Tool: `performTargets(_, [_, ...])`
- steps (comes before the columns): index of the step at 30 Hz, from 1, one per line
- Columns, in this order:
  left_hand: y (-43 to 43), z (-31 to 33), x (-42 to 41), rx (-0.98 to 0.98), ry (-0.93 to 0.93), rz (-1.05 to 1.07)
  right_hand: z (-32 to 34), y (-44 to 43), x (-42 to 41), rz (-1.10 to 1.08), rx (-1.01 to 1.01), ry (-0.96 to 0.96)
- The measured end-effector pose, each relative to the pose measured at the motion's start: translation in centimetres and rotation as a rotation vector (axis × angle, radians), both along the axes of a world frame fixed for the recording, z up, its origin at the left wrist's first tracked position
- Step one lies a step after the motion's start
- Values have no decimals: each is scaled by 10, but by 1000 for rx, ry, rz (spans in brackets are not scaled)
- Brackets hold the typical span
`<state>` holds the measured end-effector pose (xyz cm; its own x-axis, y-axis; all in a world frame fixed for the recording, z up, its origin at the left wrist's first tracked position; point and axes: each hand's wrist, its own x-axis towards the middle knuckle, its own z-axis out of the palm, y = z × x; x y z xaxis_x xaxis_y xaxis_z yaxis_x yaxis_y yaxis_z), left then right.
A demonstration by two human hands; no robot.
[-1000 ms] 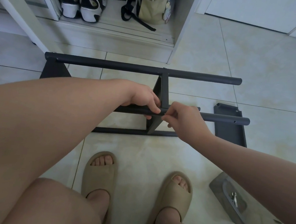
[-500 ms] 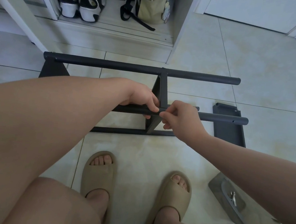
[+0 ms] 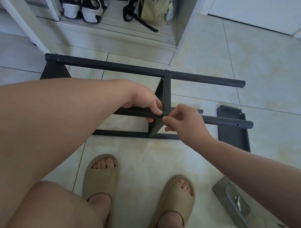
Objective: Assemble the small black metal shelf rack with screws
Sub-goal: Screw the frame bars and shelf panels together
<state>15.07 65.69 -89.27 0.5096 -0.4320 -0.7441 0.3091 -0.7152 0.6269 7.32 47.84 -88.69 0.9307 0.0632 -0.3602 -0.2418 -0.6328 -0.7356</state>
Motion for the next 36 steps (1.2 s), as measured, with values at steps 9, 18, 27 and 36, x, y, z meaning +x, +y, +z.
performTargets(9, [1, -2, 2, 0, 2, -2, 1, -4, 0, -45, 82, 55])
performTargets(18, [1, -1, 0, -2, -13, -4, 0, -3, -2, 25, -49, -14])
performTargets(27, [1, -1, 1, -5, -12, 0, 3, -2, -3, 233, -272, -167])
performTargets(36, [0, -3, 1, -5, -8, 14, 16, 2, 10, 311, -350, -92])
